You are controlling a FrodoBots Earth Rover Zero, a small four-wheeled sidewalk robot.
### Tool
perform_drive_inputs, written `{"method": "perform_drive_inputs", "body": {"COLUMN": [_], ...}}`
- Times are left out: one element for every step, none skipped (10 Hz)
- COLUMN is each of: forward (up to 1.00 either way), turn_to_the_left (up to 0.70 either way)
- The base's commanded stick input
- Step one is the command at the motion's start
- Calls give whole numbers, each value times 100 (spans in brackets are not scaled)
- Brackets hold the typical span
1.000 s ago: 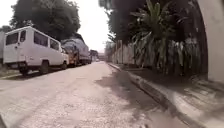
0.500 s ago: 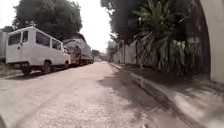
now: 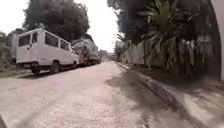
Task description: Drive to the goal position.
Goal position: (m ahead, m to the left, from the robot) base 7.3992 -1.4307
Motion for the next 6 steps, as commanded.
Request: {"method": "perform_drive_inputs", "body": {"forward": [0,22,63,70,70,70], "turn_to_the_left": [5,3,2,2,2,2]}}
